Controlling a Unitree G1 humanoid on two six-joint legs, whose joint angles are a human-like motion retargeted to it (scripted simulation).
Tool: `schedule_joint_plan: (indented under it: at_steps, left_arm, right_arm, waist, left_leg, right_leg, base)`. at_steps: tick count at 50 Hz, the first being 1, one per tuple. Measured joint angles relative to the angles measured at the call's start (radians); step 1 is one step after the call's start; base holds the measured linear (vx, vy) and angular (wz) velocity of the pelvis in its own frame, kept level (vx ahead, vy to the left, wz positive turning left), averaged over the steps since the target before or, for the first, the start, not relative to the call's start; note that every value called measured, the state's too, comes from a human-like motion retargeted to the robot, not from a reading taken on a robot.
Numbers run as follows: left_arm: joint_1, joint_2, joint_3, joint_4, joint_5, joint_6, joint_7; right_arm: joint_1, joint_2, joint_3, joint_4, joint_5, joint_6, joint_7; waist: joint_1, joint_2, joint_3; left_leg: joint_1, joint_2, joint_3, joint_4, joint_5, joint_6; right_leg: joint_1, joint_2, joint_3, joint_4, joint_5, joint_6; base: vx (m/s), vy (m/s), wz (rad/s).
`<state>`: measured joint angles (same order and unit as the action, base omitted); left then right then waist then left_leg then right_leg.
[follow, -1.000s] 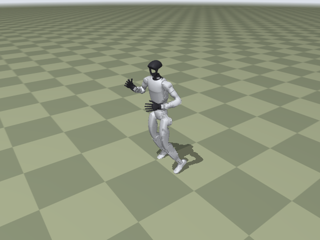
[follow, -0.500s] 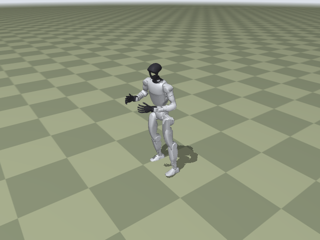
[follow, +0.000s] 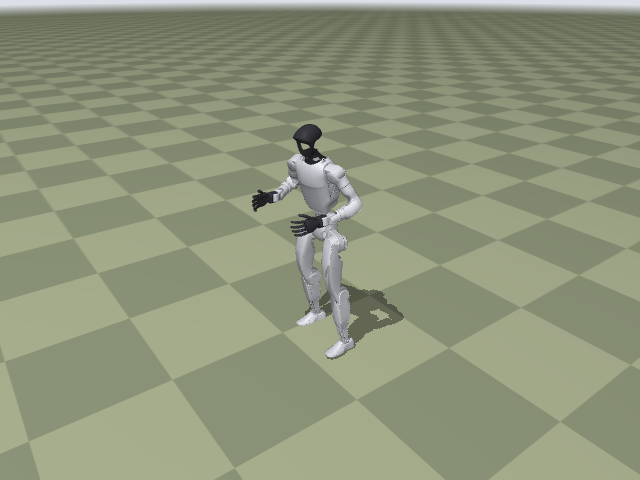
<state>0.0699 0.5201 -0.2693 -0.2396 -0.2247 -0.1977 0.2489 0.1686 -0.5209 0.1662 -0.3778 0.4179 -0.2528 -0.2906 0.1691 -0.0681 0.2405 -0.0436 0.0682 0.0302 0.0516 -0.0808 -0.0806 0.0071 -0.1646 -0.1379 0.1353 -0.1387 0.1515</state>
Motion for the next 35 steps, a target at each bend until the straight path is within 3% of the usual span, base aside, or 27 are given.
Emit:
schedule_joint_plan:
  at_steps: [5, 8, 12, 14, 15, 18, 21, 25, 27, 28, 29, 30, 31, 32, 33, 35]
  left_arm:
    - [0.223, 0.086, 0.134, -0.053, -0.02, -0.02, 0.025]
    - [0.297, 0.064, 0.193, -0.06, -0.052, -0.011, 0.046]
    - [0.267, 0.026, 0.206, -0.081, -0.016, -0.028, 0.059]
    - [0.222, 0.007, 0.178, -0.072, 0.074, -0.06, 0.056]
    - [0.187, -0.007, 0.156, -0.056, 0.117, -0.066, 0.058]
    - [-0.044, -0.121, 0.045, 0.138, 0.16, 0.024, 0.08]
    - [-0.274, -0.252, 0.0, 0.318, 0.127, 0.067, 0.158]
    - [-0.554, -0.285, 0.025, 0.286, 0.132, 0.01, 0.286]
    - [-0.651, -0.273, 0.035, 0.213, 0.102, -0.006, 0.265]
    - [-0.686, -0.266, 0.036, 0.175, 0.054, -0.014, 0.259]
    - [-0.684, -0.253, 0.048, 0.131, -0.017, -0.046, 0.272]
    - [-0.664, -0.237, 0.065, 0.083, -0.1, -0.09, 0.296]
    - [-0.601, -0.221, 0.08, 0.038, -0.137, -0.114, 0.285]
    - [-0.547, -0.204, 0.089, 0.001, -0.16, -0.132, 0.265]
    - [-0.514, -0.181, 0.085, -0.023, -0.152, -0.138, 0.224]
    - [-0.425, -0.138, 0.084, -0.078, -0.145, -0.142, 0.152]
  right_arm:
    - [0.266, -0.024, -0.115, -0.02, 0.023, -0.004, 0.038]
    - [0.347, -0.015, -0.164, 0.001, 0.052, 0.017, 0.057]
    - [0.39, 0.01, -0.209, -0.008, 0.054, 0.026, 0.081]
    - [0.399, 0.041, -0.193, -0.011, 0.025, -0.02, 0.075]
    - [0.386, 0.061, -0.175, 0.002, 0.005, -0.038, 0.063]
    - [0.118, 0.145, -0.072, 0.245, -0.025, 0.033, -0.013]
    - [-0.272, 0.229, 0.022, 0.526, -0.045, 0.067, -0.131]
    - [-0.712, 0.331, 0.066, 0.481, -0.132, 0.023, -0.275]
    - [-0.89, 0.334, 0.077, 0.356, -0.159, 0.058, -0.229]
    - [-0.974, 0.315, 0.077, 0.296, -0.174, 0.108, -0.199]
    - [-1.035, 0.294, 0.111, 0.241, -0.236, 0.129, -0.18]
    - [-1.086, 0.271, 0.164, 0.188, -0.32, 0.137, -0.166]
    - [-1.1, 0.257, 0.209, 0.136, -0.376, 0.116, -0.164]
    - [-1.118, 0.242, 0.238, 0.084, -0.418, 0.097, -0.158]
    - [-1.145, 0.225, 0.234, 0.033, -0.432, 0.081, -0.141]
    - [-1.145, 0.175, 0.196, -0.065, -0.426, 0.042, -0.112]
  waist:
    - [-0.047, -0.046, 0.066]
    - [-0.094, -0.066, 0.144]
    - [-0.121, -0.063, 0.263]
    - [-0.123, -0.037, 0.275]
    - [-0.122, -0.024, 0.28]
    - [-0.147, -0.023, 0.28]
    - [-0.224, -0.064, 0.28]
    - [-0.181, -0.003, 0.243]
    - [-0.154, 0.008, 0.197]
    - [-0.139, 0.008, 0.178]
    - [-0.133, 0.008, 0.154]
    - [-0.132, 0.008, 0.128]
    - [-0.126, 0.022, 0.107]
    - [-0.115, 0.033, 0.08]
    - [-0.095, 0.037, 0.038]
    - [-0.085, 0.039, -0.078]
  left_leg:
    - [-0.055, -0.022, -0.009, -0.039, 0.021, -0.011]
    - [-0.092, -0.052, -0.053, 0.035, -0.031, 0.006]
    - [-0.283, -0.077, -0.079, 0.462, -0.25, 0.085]
    - [-0.485, -0.057, -0.075, 0.834, -0.368, 0.104]
    - [-0.568, -0.048, -0.076, 0.984, -0.406, 0.108]
    - [-0.716, -0.094, -0.085, 1.193, -0.472, 0.172]
    - [-0.745, -0.159, -0.036, 1.286, -0.48, 0.216]
    - [-0.694, -0.01, -0.018, 1.23, -0.406, 0.179]
    - [-0.594, 0.008, 0.002, 0.964, -0.244, 0.179]
    - [-0.509, -0.008, -0.002, 0.729, -0.094, 0.193]
    - [-0.41, -0.023, -0.005, 0.469, 0.107, 0.167]
    - [-0.303, -0.037, -0.007, 0.197, 0.334, 0.12]
    - [-0.193, -0.025, -0.022, 0.001, 0.445, -0.003]
    - [-0.128, -0.01, -0.019, -0.131, 0.496, -0.104]
    - [-0.151, 0.011, 0.018, -0.137, 0.427, -0.162]
    - [-0.191, 0.012, 0.097, -0.139, 0.341, -0.181]
  right_leg:
    - [-0.061, -0.012, -0.011, -0.007, -0.027, 0.006]
    - [-0.141, -0.013, 0.018, 0.091, -0.079, -0.062]
    - [-0.325, -0.01, 0.09, 0.453, -0.229, -0.191]
    - [-0.466, -0.011, 0.08, 0.735, -0.36, -0.255]
    - [-0.529, -0.014, 0.074, 0.862, -0.412, -0.282]
    - [-0.684, -0.054, 0.09, 1.109, -0.508, -0.403]
    - [-0.738, -0.143, 0.133, 1.257, -0.542, -0.413]
    - [-0.693, -0.032, 0.083, 1.117, -0.375, -0.375]
    - [-0.607, 0.009, 0.08, 0.822, -0.168, -0.339]
    - [-0.53, 0.028, 0.091, 0.58, 0.005, -0.338]
    - [-0.441, 0.034, 0.107, 0.319, 0.231, -0.264]
    - [-0.345, 0.033, 0.125, 0.047, 0.484, -0.154]
    - [-0.28, 0.039, 0.134, -0.069, 0.581, -0.004]
    - [-0.243, 0.057, 0.123, -0.156, 0.64, 0.099]
    - [-0.262, 0.094, 0.071, -0.188, 0.623, 0.107]
    - [-0.304, 0.084, 0.002, -0.184, 0.574, 0.11]
  base:
    - [-0.18, -0.02, 0.35]
    - [-0.26, 0.02, 0.36]
    - [-0.29, 0.07, 0.2]
    - [-0.19, 0.11, 0.16]
    - [-0.2, 0.1, 0.17]
    - [-0.24, 0.12, 0.36]
    - [-0.18, 0.17, 0.33]
    - [-0.24, 0.02, -1.3]
    - [-0.43, 0.03, -0.99]
    - [-0.5, 0.0, -0.75]
    - [-0.47, -0.02, -0.68]
    - [-0.34, -0.02, -0.77]
    - [-0.31, -0.05, -0.85]
    - [-0.41, -0.15, -0.96]
    - [-0.56, -0.16, -0.74]
    - [-0.61, -0.03, -0.12]
